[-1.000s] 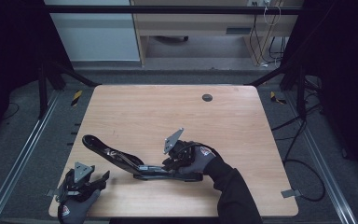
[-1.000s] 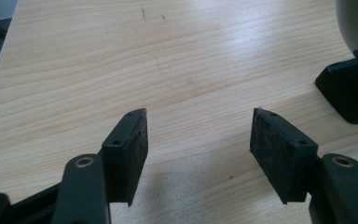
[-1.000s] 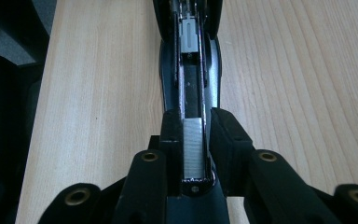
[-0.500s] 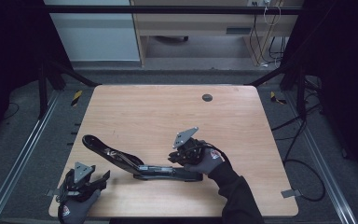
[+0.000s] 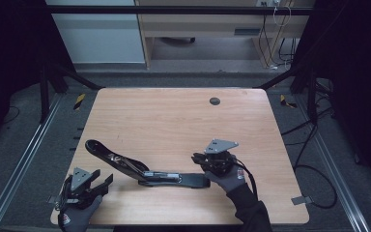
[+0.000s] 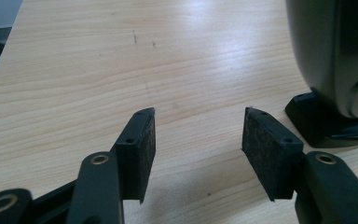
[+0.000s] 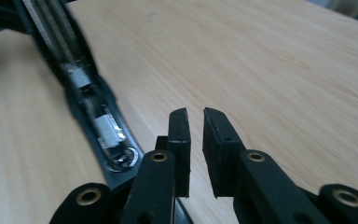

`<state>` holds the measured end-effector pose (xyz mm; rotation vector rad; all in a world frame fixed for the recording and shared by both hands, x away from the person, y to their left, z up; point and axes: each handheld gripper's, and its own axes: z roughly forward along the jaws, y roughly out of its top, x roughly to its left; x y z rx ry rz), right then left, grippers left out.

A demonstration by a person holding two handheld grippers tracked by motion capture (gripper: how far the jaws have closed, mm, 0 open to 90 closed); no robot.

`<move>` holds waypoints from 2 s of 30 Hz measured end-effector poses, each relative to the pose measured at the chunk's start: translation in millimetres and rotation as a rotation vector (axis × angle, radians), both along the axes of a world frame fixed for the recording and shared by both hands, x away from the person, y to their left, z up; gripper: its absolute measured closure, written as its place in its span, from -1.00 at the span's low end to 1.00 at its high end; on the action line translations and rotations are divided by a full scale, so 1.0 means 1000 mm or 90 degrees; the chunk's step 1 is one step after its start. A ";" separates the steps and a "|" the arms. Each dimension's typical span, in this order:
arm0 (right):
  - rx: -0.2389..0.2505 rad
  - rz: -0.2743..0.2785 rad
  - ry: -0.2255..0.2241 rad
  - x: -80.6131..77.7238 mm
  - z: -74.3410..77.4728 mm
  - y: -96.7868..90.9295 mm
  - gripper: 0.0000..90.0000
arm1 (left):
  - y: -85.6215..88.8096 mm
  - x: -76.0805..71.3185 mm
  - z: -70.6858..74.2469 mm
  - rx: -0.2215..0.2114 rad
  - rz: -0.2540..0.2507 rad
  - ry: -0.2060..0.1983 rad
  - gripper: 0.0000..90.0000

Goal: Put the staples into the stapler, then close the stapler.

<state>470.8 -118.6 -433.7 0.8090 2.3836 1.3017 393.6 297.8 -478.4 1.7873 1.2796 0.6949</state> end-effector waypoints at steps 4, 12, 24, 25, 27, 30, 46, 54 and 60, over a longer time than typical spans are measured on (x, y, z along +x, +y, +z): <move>0.016 -0.040 -0.007 -0.004 -0.005 -0.010 0.83 | -0.001 -0.002 0.004 -0.012 -0.011 -0.007 -0.02; 0.015 -0.121 -0.011 -0.016 -0.026 -0.029 0.92 | -0.004 -0.007 0.016 -0.036 -0.028 -0.035 -0.13; 0.029 -0.160 -0.001 -0.034 -0.044 -0.043 1.00 | -0.013 -0.005 0.037 -0.074 -0.036 -0.066 -0.24; 0.029 -0.160 -0.001 -0.034 -0.044 -0.043 1.00 | -0.013 -0.005 0.037 -0.074 -0.036 -0.066 -0.26; 0.033 -0.164 -0.001 -0.037 -0.047 -0.043 1.00 | -0.015 -0.005 0.041 -0.075 -0.037 -0.073 -0.26; 0.032 -0.162 -0.002 -0.040 -0.049 -0.043 1.00 | -0.017 -0.004 0.046 -0.079 -0.042 -0.081 -0.26; 0.044 -0.172 0.001 -0.051 -0.055 -0.035 1.00 | -0.020 -0.005 0.069 -0.114 -0.038 -0.114 -0.28; 0.040 -0.166 0.013 -0.055 -0.060 -0.029 1.00 | -0.020 0.005 0.083 -0.124 -0.010 -0.127 -0.28; 0.039 -0.168 0.015 -0.056 -0.061 -0.027 1.00 | -0.021 0.011 0.088 -0.120 0.008 -0.141 -0.23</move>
